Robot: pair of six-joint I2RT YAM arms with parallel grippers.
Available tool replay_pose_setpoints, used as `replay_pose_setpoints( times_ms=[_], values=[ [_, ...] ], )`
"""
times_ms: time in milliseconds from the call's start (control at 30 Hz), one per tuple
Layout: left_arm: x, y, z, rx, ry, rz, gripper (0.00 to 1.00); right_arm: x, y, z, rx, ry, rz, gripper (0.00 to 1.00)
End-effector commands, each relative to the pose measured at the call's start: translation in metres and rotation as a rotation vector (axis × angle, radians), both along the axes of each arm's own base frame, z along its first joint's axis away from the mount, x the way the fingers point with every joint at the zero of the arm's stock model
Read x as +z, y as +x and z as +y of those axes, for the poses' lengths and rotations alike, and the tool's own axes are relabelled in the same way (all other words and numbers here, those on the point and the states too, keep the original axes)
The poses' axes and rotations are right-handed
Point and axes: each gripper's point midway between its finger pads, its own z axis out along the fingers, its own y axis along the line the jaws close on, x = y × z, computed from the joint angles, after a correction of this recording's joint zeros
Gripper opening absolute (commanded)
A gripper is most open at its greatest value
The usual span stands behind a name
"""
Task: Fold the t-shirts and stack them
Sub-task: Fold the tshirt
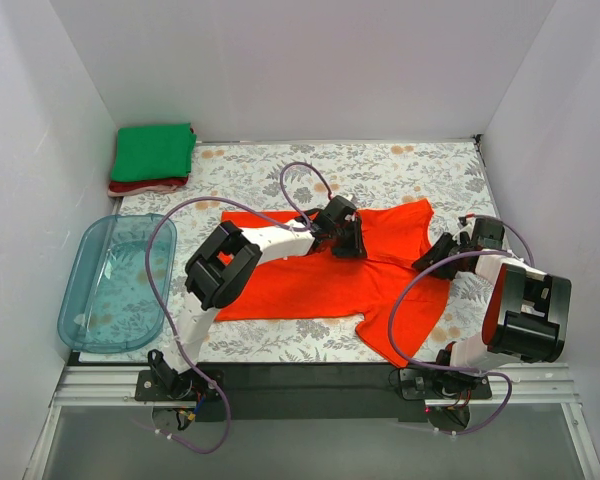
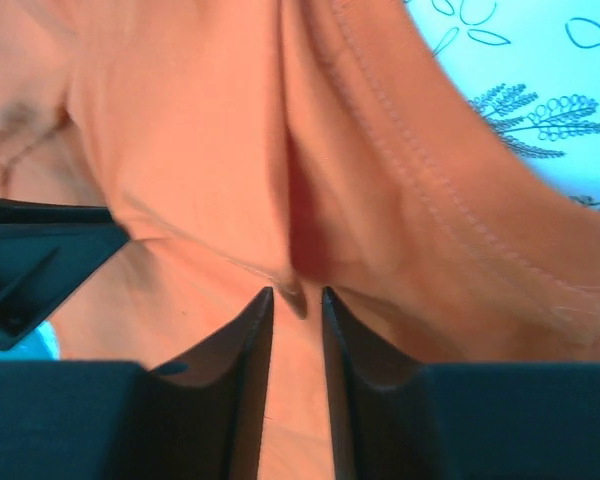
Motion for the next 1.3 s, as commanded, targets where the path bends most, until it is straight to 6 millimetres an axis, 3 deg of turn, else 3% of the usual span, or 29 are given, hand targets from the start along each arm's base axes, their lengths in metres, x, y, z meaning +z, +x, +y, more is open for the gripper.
replay_pose_setpoints(
  times_ms=[0,67,133,167,200,267,300,333,367,400,433,500,567,600,667,700,867,1133,1267],
  values=[
    [0.035,-0.01,0.017,0.019,0.02,-0.008,0.3,0.014,0.008,-0.011,-0.028,-0.057,-0.018,0.34],
    [0.049,-0.003,0.024,0.049,0.023,-0.045,0.38,0.035,0.026,-0.019,-0.045,-0.087,-0.085,0.44],
    [0.075,0.01,0.041,0.099,0.007,-0.087,0.47,0.047,0.042,-0.03,-0.078,-0.131,-0.12,0.5],
    [0.085,0.023,0.057,0.144,0.011,-0.106,0.49,0.065,0.061,-0.036,-0.095,-0.145,-0.183,0.52],
    [0.1,0.032,0.073,0.189,0.015,-0.144,0.52,0.073,0.071,-0.038,-0.097,-0.147,-0.214,0.52],
    [0.109,0.047,0.103,0.246,0.052,-0.183,0.58,0.09,0.097,-0.041,-0.1,-0.142,-0.293,0.53],
    [0.112,0.067,0.132,0.315,0.076,-0.197,0.58,0.095,0.104,-0.04,-0.091,-0.127,-0.308,0.54],
    [0.114,0.071,0.152,0.345,0.088,-0.2,0.58,0.088,0.112,-0.04,-0.082,-0.113,-0.297,0.54],
    [0.112,0.078,0.171,0.375,0.109,-0.197,0.58,0.087,0.118,-0.04,-0.075,-0.103,-0.299,0.53],
    [0.108,0.093,0.204,0.439,0.128,-0.187,0.58,0.097,0.131,-0.039,-0.067,-0.085,-0.334,0.53],
    [0.102,0.096,0.223,0.466,0.15,-0.177,0.58,0.086,0.136,-0.039,-0.063,-0.069,-0.312,0.52],
    [0.094,0.11,0.268,0.542,0.192,-0.175,0.58,0.086,0.155,-0.044,-0.074,-0.063,-0.343,0.52],
    [0.079,0.113,0.292,0.57,0.231,-0.149,0.57,0.082,0.166,-0.047,-0.079,-0.067,-0.346,0.52],
    [0.075,0.119,0.311,0.605,0.244,-0.141,0.57,0.068,0.17,-0.048,-0.077,-0.058,-0.317,0.52],
    [0.062,0.123,0.333,0.647,0.266,-0.116,0.55,0.068,0.183,-0.049,-0.065,-0.051,-0.329,0.5],
    [0.057,0.125,0.339,0.653,0.274,-0.11,0.55,0.057,0.186,-0.048,-0.056,-0.036,-0.311,0.49],
    [0.036,0.135,0.36,0.69,0.306,-0.077,0.5,0.046,0.202,-0.049,-0.054,-0.01,-0.321,0.48],
    [0.005,0.138,0.365,0.695,0.351,-0.022,0.44,0.025,0.207,-0.047,-0.042,0.017,-0.291,0.43],
    [-0.006,0.135,0.373,0.72,0.393,0.001,0.4,0.018,0.208,-0.054,-0.06,0.004,-0.289,0.29]
  ],
)
